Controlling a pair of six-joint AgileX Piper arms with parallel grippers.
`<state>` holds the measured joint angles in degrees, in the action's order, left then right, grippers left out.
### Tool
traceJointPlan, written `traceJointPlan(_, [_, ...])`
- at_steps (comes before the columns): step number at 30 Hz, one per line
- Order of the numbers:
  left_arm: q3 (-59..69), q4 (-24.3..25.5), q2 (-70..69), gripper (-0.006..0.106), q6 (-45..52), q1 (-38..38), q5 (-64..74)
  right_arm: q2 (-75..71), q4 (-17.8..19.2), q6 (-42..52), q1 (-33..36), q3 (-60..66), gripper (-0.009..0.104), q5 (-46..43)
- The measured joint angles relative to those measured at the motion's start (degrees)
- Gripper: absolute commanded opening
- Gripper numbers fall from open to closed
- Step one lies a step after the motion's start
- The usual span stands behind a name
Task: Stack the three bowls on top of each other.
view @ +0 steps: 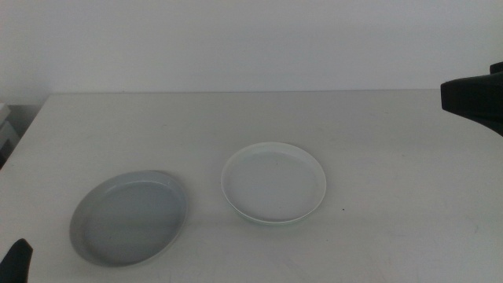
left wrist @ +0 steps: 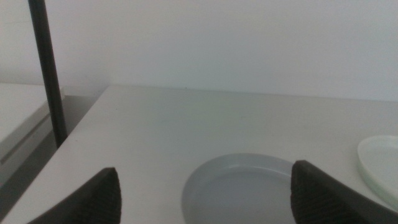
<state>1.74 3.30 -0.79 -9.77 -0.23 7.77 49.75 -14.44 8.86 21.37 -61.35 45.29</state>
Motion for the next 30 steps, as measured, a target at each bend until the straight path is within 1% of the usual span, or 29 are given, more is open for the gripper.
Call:
traceJointPlan(8, [0.02, 2.45, 0.0, 0.105, 1.01, 0.0, 0.0, 0.0, 0.0, 0.02, 0.0, 0.0, 0.055, -0.05])
traceJointPlan(14, [-2.47, 2.4, 2.86, 0.105, 0.19, 1.11, 0.77, 0.0, 0.0, 0.02, 0.0, 0.0, 0.055, -0.11])
traceJointPlan(20, [-14.06, 1.5, 13.01, 0.105, -0.13, 1.3, 7.09, 0.0, 0.05, 0.02, 0.0, 0.04, 0.055, -0.11])
traceJointPlan(30, [-41.1, 0.19, 32.06, 0.105, -0.2, 1.3, 33.37, 0.0, 0.05, 0.02, 0.0, 0.04, 0.055, -0.15])
